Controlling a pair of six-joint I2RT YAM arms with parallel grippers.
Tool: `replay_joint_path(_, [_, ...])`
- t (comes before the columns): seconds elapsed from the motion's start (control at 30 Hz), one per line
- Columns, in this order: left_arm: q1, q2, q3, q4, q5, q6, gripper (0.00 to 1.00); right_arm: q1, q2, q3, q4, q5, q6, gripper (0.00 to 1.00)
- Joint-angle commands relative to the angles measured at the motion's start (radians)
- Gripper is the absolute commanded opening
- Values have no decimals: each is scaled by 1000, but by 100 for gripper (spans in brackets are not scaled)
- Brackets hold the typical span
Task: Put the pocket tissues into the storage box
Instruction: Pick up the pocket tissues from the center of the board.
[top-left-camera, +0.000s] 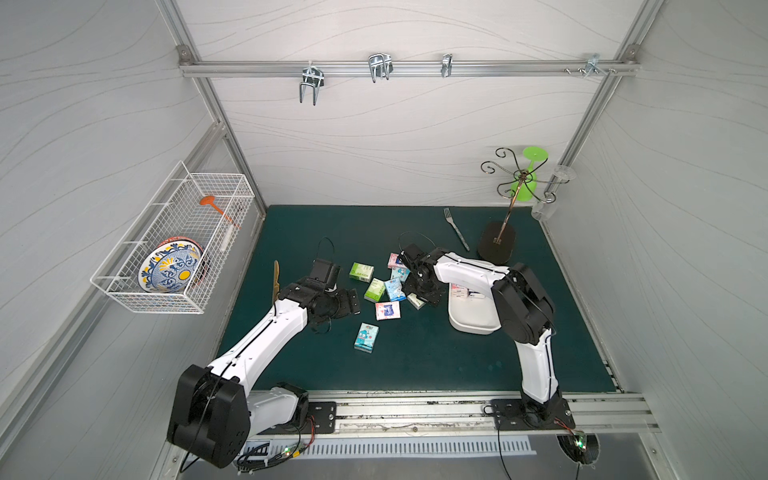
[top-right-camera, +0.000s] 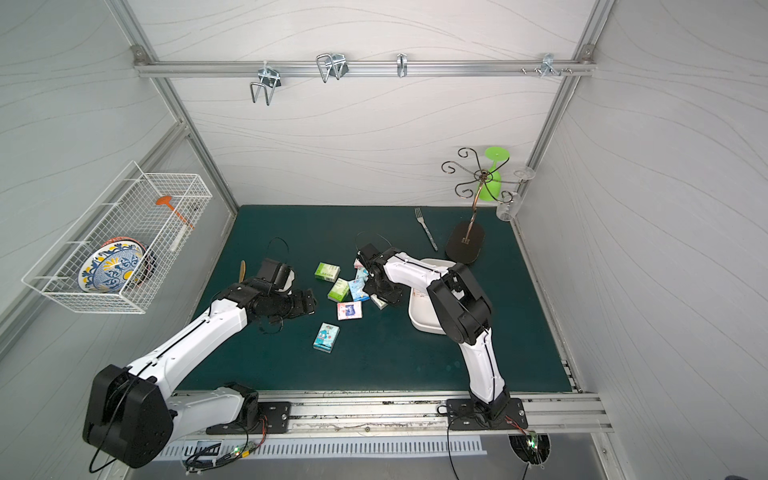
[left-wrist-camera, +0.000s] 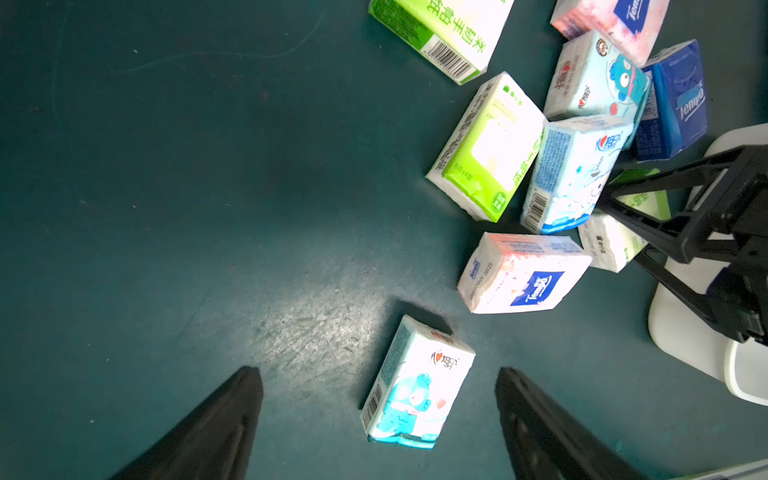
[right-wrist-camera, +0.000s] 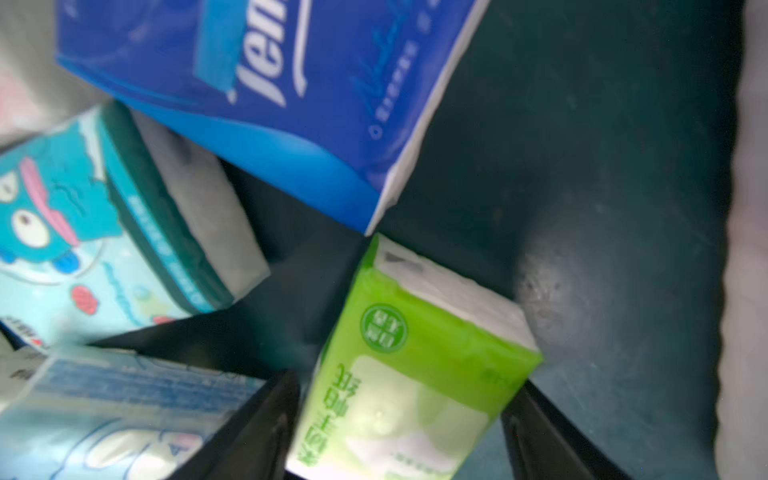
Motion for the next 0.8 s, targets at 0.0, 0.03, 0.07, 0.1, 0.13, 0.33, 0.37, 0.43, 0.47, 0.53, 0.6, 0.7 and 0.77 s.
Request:
replay_joint_path(0.0, [-3, -4, -1, 30, -20, 13, 93, -3, -1, 1, 4, -8, -28, 62])
replay_joint_path(0.03, [-4, -5, -2, 30, -21, 13, 93, -3, -5, 1, 8, -11, -38, 57])
replay_joint_path(0.07, [-4, -1, -2, 31, -22, 13, 93, 0, -12, 2, 13, -17, -48, 52])
replay_joint_path(0.1, [-3, 1, -3, 31, -23, 13, 93, 1, -18, 3, 18, -22, -61, 49])
replay_joint_path(0.13, [-3, 4, -2, 32, -25, 14, 93, 3, -24, 7, 21, -27, -73, 47])
replay_joint_path(0.33, [-3, 27, 0, 45, -37, 8, 93, 18, -80, 30, 21, -62, -200, 44])
replay_joint_path(0.37, [-3, 32, -2, 46, -32, 7, 92, 20, -97, 28, 28, -78, -237, 44])
replay_joint_path(0.43, [-3, 41, -4, 49, -26, 4, 92, 19, -138, 0, 72, -135, -307, 45])
replay_joint_path(0.47, [-3, 45, -1, 49, -25, 5, 92, 17, -163, -26, 112, -183, -359, 45])
replay_joint_path(0.53, [-3, 49, 1, 47, -20, 7, 92, 10, -203, -65, 152, -250, -435, 44])
replay_joint_path(0.6, [-3, 47, 1, 42, -17, 10, 92, -1, -239, -90, 148, -288, -517, 45])
replay_joint_path(0.7, [-3, 43, 1, 31, -4, 13, 92, -28, -299, -115, 96, -314, -629, 44])
replay_joint_path(0.77, [-3, 43, 3, 29, 10, 13, 92, -53, -344, -141, 61, -320, -687, 44])
